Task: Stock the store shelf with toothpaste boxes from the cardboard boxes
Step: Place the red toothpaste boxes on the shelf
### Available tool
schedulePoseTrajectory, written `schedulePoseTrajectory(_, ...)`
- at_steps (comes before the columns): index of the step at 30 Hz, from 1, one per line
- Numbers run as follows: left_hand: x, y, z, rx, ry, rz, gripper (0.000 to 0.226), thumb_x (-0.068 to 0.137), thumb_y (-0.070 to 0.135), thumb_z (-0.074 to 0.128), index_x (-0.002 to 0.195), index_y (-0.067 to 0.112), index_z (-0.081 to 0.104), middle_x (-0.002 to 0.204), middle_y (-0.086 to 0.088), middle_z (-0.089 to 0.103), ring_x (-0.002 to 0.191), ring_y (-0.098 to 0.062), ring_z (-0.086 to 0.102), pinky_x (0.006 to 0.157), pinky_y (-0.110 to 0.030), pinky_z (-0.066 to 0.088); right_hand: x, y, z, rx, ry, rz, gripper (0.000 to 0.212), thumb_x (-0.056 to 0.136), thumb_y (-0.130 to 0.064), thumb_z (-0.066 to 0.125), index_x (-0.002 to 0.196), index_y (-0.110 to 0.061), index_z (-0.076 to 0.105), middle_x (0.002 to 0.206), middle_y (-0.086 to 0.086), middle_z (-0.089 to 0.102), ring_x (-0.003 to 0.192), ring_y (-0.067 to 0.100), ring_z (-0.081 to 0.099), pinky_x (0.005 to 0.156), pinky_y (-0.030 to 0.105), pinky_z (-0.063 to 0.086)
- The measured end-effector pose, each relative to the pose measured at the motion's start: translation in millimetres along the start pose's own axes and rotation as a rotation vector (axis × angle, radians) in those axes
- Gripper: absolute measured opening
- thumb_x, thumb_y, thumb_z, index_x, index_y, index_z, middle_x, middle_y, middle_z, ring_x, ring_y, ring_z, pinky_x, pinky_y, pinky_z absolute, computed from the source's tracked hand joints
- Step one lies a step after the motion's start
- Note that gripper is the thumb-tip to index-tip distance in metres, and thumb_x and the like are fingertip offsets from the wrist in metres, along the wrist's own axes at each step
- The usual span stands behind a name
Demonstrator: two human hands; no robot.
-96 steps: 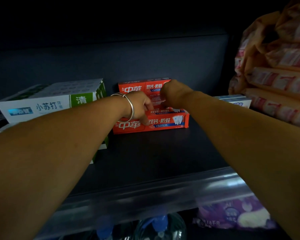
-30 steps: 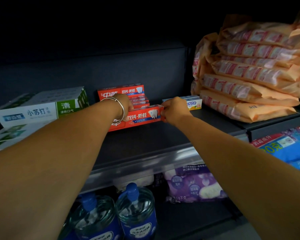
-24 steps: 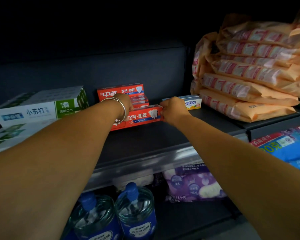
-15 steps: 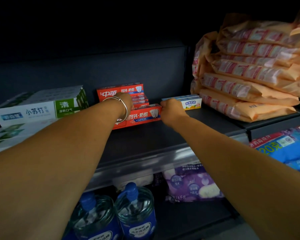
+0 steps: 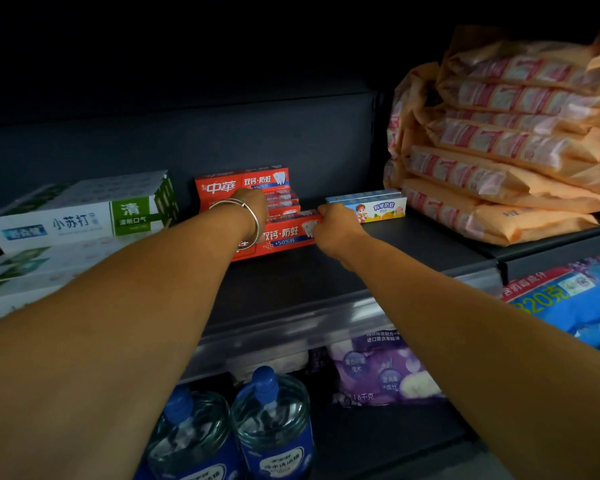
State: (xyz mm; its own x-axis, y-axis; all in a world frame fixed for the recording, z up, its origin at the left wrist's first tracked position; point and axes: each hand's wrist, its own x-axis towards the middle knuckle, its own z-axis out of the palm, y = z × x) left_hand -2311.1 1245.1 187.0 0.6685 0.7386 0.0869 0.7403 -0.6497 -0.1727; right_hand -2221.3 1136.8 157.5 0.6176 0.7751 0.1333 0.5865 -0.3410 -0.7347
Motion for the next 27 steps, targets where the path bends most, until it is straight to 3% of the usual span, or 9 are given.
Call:
schedulePoseTrajectory(5, 2, -3, 5, -0.051, 0.012, -0.004, 0.051, 0.082, 0.015, 0.071, 0.130, 0.008, 0.054, 0.126, -0.011, 0.057, 0.113, -0.028, 0.056, 0.096, -0.034, 0.048, 2, 0, 1, -0.051, -0.006, -0.029, 0.033, 0.098, -0.015, 0.047, 0.130, -0.006, 0.049, 0.130, 0.012, 0.053, 0.117, 0.023, 0.053, 0.092, 0.029, 0.044)
schedulePoseTrajectory(16, 22, -10, 24, -0.167, 0.090, -0.015, 0.049, 0.083, 0.006, 0.067, 0.130, 0.006, 0.053, 0.128, -0.015, 0.055, 0.115, -0.030, 0.054, 0.101, -0.037, 0.044, 32, 3, 11, -0.189, 0.022, -0.068, 0.034, 0.095, -0.014, 0.051, 0.129, -0.007, 0.049, 0.129, 0.013, 0.054, 0.117, 0.026, 0.053, 0.093, 0.032, 0.045)
schedulePoseTrajectory(21, 28, -15, 37, -0.173, 0.111, -0.018, 0.047, 0.081, 0.005, 0.068, 0.127, 0.008, 0.054, 0.124, -0.014, 0.055, 0.114, -0.031, 0.054, 0.101, -0.039, 0.044, 43, 11, 23, -0.673, -0.033, -0.169, 0.042, 0.093, -0.021, 0.054, 0.134, -0.012, 0.045, 0.133, 0.011, 0.051, 0.125, 0.027, 0.045, 0.104, 0.040, 0.037)
schedulePoseTrajectory(23, 29, -16, 38, -0.161, 0.119, -0.018, 0.045, 0.081, 0.007, 0.069, 0.124, 0.008, 0.056, 0.122, -0.014, 0.056, 0.112, -0.029, 0.055, 0.100, -0.039, 0.044, 42, 11, 23, -0.873, 0.006, -0.254, 0.044, 0.093, -0.024, 0.055, 0.135, -0.014, 0.044, 0.134, 0.010, 0.050, 0.130, 0.028, 0.039, 0.109, 0.043, 0.029)
schedulePoseTrajectory(27, 27, -18, 35, -0.075, 0.148, -0.004, 0.048, 0.081, 0.012, 0.071, 0.126, 0.011, 0.056, 0.126, -0.012, 0.051, 0.115, -0.028, 0.052, 0.101, -0.037, 0.045, 40, 7, 22, -1.081, 0.106, -0.374, 0.034, 0.093, -0.026, 0.054, 0.125, -0.015, 0.053, 0.123, 0.008, 0.058, 0.123, 0.027, 0.045, 0.108, 0.041, 0.026)
